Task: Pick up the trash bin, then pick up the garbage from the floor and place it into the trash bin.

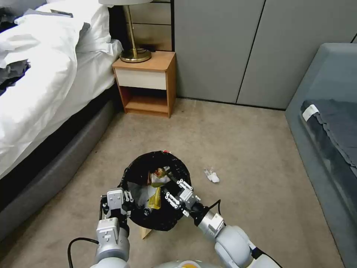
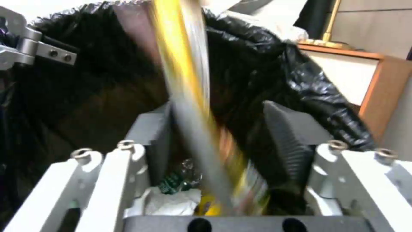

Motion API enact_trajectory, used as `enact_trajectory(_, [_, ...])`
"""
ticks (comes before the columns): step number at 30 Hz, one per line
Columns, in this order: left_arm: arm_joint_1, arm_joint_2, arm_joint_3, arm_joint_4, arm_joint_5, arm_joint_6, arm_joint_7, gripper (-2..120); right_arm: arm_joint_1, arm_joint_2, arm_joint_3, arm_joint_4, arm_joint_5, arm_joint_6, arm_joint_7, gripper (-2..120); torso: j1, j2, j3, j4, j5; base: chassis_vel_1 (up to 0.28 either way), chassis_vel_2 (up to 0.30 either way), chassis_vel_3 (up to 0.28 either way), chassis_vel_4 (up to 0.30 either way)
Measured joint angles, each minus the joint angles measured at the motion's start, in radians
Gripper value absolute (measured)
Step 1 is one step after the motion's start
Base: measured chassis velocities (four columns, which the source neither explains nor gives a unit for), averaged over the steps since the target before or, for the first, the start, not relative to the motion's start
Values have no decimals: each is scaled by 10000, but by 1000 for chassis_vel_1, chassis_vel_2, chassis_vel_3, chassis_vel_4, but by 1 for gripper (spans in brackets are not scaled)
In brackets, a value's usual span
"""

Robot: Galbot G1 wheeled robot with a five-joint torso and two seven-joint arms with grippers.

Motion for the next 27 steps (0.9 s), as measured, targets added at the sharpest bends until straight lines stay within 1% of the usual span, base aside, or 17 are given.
enact_trajectory(1, [0, 0, 0, 0, 0, 0, 0, 3, 0, 0, 0, 0, 0, 0, 0, 58, 0, 0, 0, 0, 0, 0, 0, 0, 0])
enact_trajectory(4, [-9, -8, 3, -52, 3, -1, -1, 3, -34, -111, 49, 89, 4, -20, -38, 71, 0, 0, 0, -1, 0, 0, 0, 0, 0])
enact_trajectory(5, [-9, -8, 3, -52, 3, -1, -1, 3, -34, -111, 49, 89, 4, -20, -38, 71, 0, 0, 0, -1, 0, 0, 0, 0, 0])
enact_trajectory(7, [-15, -9, 1, -83, 3, -1, -1, 3, -77, -175, 118, 187, 5, -24, -57, 84, 1, 0, 0, 0, 1, 0, 0, 0, 0])
enact_trajectory(8, [-15, -9, 1, -83, 3, -1, -1, 3, -77, -175, 118, 187, 5, -24, -57, 84, 1, 0, 0, 0, 1, 0, 0, 0, 0])
enact_trajectory(10, [-23, -8, -12, -83, -1, -1, -1, 3, -150, -210, 233, 391, -4, -16, -90, 95, 0, 0, 0, 0, 1, 0, 0, 0, 0])
enact_trajectory(11, [-23, -8, -12, -83, -1, -1, -1, 3, -150, -210, 233, 391, -4, -16, -90, 95, 0, 0, 0, 0, 1, 0, 0, 0, 0])
enact_trajectory(12, [-38, -7, -17, -77, -3, 0, -2, 3, -215, -221, 350, 650, -16, 21, -133, 99, 0, 0, 0, 0, 1, 0, 0, 0, 0])
enact_trajectory(13, [-100, -22, -20, 42, -2, -1, -1, 3, -327, -238, 537, 1195, -12, 93, -181, 100, 0, 0, 0, -1, 0, 0, 0, 0, 0])
enact_trajectory(14, [-100, -22, -20, 42, -2, -1, -1, 3, -327, -238, 537, 1195, -12, 93, -181, 100, 0, 0, 0, -1, 0, 0, 0, 0, 0])
enact_trajectory(18, [-155, -85, 49, 141, 51, 0, -2, 3, -495, -264, 664, 1930, 116, 164, -194, 100, 0, 0, 0, -1, 0, 0, 0, 0, 0])
enact_trajectory(20, [-153, -99, 63, 152, 72, 0, -1, 3, -646, -75, 867, 2513, 242, 263, -57, 100, 0, 1, 0, -1, 1, 0, 0, 0, 0])
enact_trajectory(21, [-153, -99, 63, 152, 72, 0, -1, 3, -646, -75, 867, 2513, 242, 263, -57, 100, 0, 1, 0, -1, 1, 0, 0, 0, 0])
enact_trajectory(23, [-136, -97, 42, 152, 72, 1, -2, 3, -809, 116, 1084, 3070, 341, 303, 218, 100, 0, 0, 0, 0, 1, 0, 0, 0, 0])
enact_trajectory(24, [-136, -97, 42, 152, 72, 1, -2, 3, -809, 116, 1084, 3070, 341, 303, 218, 100, 0, 0, 0, 0, 1, 0, 0, 0, 0])
enact_trajectory(26, [-124, -87, -13, 149, 61, 1, -1, 3, -1016, 344, 1425, 3804, 379, 273, 901, 100, 1, 0, 0, 0, 0, 0, 0, 0, 0])
enact_trajectory(27, [-124, -87, -13, 149, 61, 1, -1, 3, -1016, 344, 1425, 3804, 379, 273, 901, 100, 1, 0, 0, 0, 0, 0, 0, 0, 0])
